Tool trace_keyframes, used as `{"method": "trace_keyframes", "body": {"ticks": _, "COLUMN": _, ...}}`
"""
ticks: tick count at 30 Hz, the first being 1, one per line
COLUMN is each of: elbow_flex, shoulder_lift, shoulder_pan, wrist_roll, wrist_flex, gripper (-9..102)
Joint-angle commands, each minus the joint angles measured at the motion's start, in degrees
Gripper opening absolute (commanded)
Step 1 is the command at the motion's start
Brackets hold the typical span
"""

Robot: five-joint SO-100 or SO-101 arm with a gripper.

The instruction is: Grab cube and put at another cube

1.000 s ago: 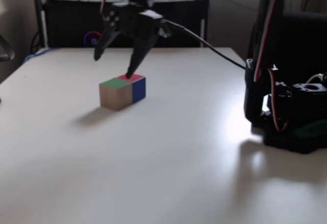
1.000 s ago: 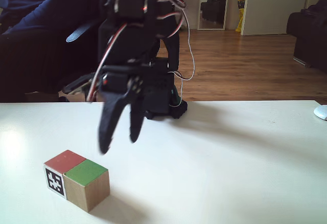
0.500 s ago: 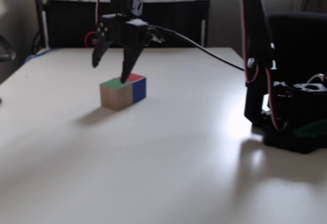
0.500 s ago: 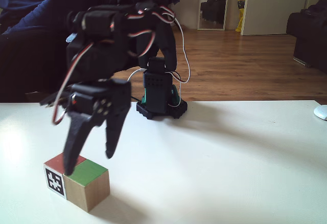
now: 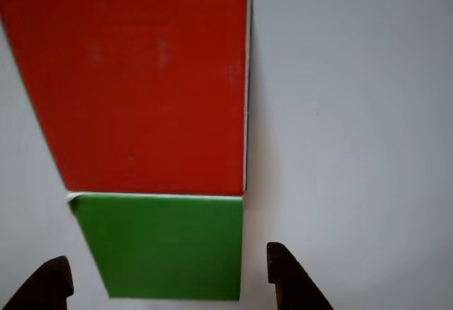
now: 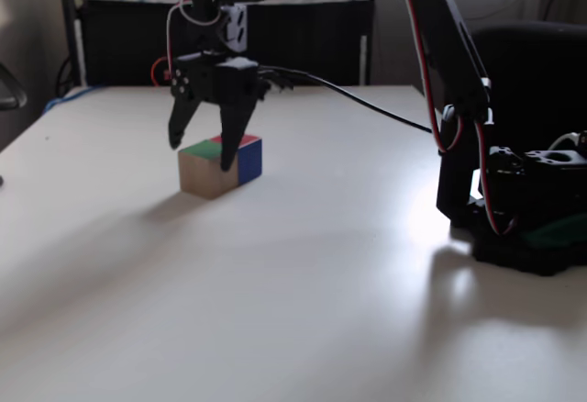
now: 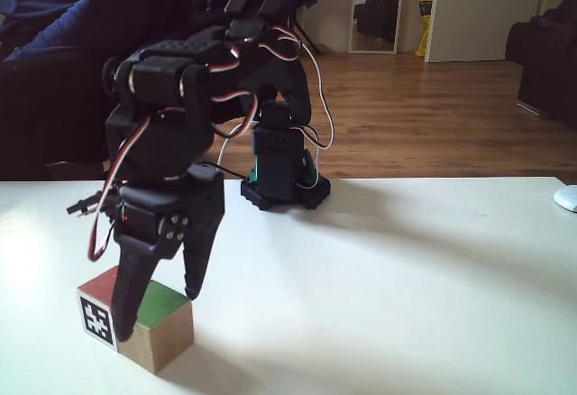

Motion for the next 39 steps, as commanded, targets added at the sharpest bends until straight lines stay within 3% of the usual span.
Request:
{"method": "trace_keyframes", "body": {"ticks": 1, "elbow_flex": -3.43, "shoulder_lift": -0.79, "shoulder_pan": 1.14, "wrist_roll": -0.79, "wrist_flex": 0.09, "gripper": 42}}
{"method": "trace_keyframes", "body": {"ticks": 9, "elbow_flex": -6.15, "shoulder_lift": -3.96, "shoulder_pan": 2.55, "wrist_roll": -1.76, "wrist_flex": 0.26, "gripper": 41}}
{"method": "trace_keyframes", "body": {"ticks": 18, "elbow_flex": -22.68, "shoulder_lift": -12.92, "shoulder_pan": 3.43, "wrist_roll": -2.29, "wrist_flex": 10.46, "gripper": 24}}
{"method": "trace_keyframes", "body": {"ticks": 25, "elbow_flex": -29.88, "shoulder_lift": -17.23, "shoulder_pan": 5.54, "wrist_roll": -2.55, "wrist_flex": 11.25, "gripper": 15}}
{"method": "trace_keyframes", "body": {"ticks": 30, "elbow_flex": -40.08, "shoulder_lift": -22.06, "shoulder_pan": 5.98, "wrist_roll": -3.08, "wrist_flex": 16.44, "gripper": 10}}
{"method": "trace_keyframes", "body": {"ticks": 39, "elbow_flex": -40.34, "shoulder_lift": -18.72, "shoulder_pan": 5.27, "wrist_roll": -2.29, "wrist_flex": 16.44, "gripper": 6}}
